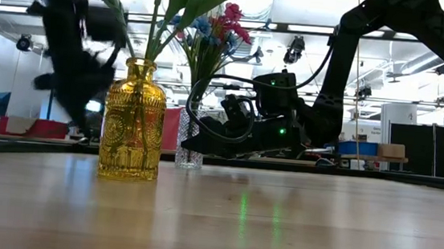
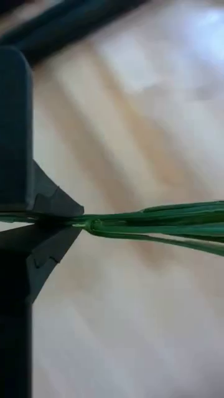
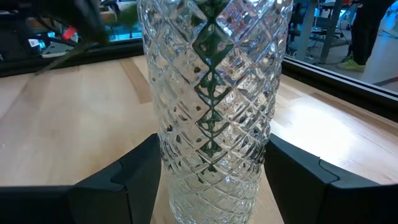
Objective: Sort flowers into vase by color
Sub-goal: Put the red flowers into the transparent vase
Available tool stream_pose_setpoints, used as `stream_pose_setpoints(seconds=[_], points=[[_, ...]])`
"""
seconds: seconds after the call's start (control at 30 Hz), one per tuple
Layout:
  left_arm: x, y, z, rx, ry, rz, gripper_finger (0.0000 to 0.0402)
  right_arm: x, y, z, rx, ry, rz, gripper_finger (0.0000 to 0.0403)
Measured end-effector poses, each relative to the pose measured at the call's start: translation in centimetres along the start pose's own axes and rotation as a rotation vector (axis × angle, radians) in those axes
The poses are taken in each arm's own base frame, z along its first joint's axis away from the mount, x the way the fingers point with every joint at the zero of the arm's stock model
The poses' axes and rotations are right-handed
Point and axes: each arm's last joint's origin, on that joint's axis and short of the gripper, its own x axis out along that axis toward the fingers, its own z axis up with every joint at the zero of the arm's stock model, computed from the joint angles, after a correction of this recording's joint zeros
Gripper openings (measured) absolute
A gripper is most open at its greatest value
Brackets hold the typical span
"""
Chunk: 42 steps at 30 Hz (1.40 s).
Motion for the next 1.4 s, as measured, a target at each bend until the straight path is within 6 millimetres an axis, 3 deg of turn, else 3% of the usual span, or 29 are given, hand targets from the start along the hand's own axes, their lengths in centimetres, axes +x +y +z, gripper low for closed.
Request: stream_pose_setpoints(seconds=[0.2, 0.47, 0.7, 1.13, 1.4], points=[[-4.1, 0.0, 2.6, -0.006, -0.355, -0.094, 0.0000, 0.0, 0.0, 0.0, -0.008, 0.000, 0.001, 0.0239], [-8.1, 0.8, 3.3, 0.020, -0.617, -0.192, 0.0000, 0.0, 0.0, 0.0, -0.010, 0.000, 0.002, 0.0238], [-10.7, 0.6, 3.5, 0.122, -0.968, -0.545, 0.0000, 0.0, 0.0, 0.0, -0.011, 0.001, 0.003, 0.0239], [-5.5, 0.0, 1.6, 0.036, -1.412, -0.698, 0.0000, 0.0, 0.0, 0.0, -0.011, 0.001, 0.005, 0.0237], [-2.8, -1.0, 1.8, 0.053, -1.458, -0.727, 0.0000, 0.0, 0.0, 0.0, -0.011, 0.001, 0.005, 0.0238]])
